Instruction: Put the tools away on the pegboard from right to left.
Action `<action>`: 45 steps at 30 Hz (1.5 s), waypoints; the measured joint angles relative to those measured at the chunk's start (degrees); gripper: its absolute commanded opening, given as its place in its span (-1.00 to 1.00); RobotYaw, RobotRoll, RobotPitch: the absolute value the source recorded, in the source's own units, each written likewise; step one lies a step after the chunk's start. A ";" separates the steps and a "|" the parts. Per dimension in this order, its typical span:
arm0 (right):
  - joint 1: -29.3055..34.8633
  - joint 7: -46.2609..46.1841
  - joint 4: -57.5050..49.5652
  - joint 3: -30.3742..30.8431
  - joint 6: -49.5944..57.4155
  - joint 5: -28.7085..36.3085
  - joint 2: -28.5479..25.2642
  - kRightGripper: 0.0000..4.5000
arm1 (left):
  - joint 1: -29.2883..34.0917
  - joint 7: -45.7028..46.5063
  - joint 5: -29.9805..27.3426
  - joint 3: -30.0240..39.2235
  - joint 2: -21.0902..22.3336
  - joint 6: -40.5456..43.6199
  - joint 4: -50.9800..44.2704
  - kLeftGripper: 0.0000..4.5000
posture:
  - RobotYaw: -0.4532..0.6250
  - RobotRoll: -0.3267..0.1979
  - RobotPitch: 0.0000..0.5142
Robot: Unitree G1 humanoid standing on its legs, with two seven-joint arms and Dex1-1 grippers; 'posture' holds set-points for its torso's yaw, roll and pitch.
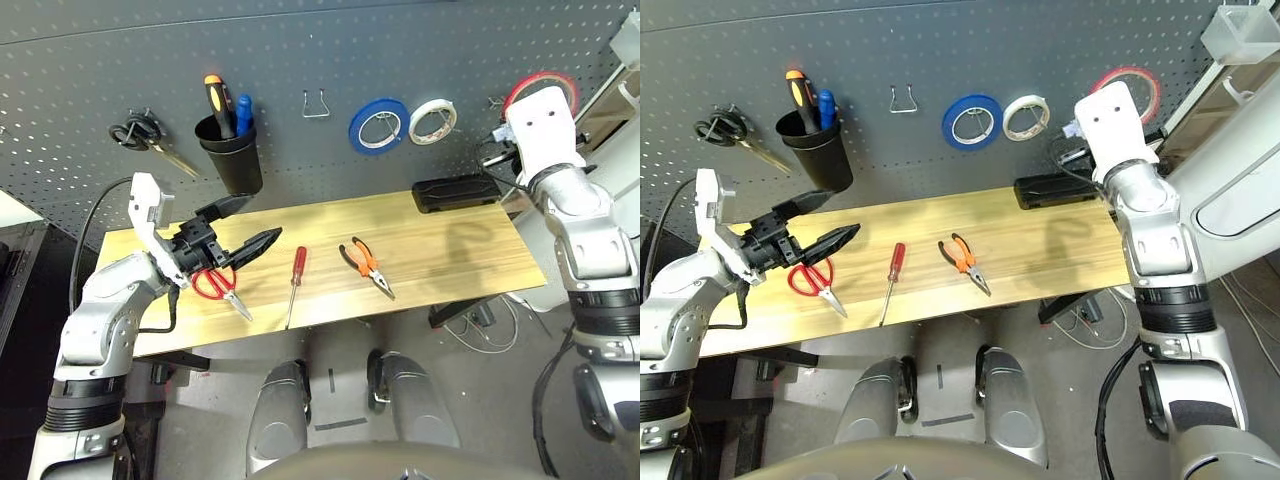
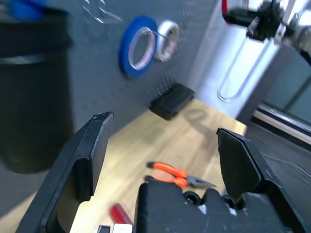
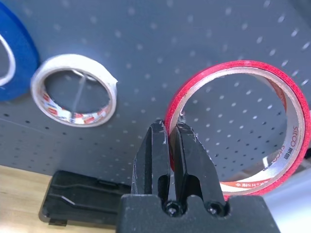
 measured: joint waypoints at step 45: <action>1.47 32.84 -11.01 -6.66 32.42 20.55 -20.06 0.99 | -2.19 -0.49 -0.80 -3.37 1.17 4.72 0.04 1.00 | -0.31 0.25 -0.48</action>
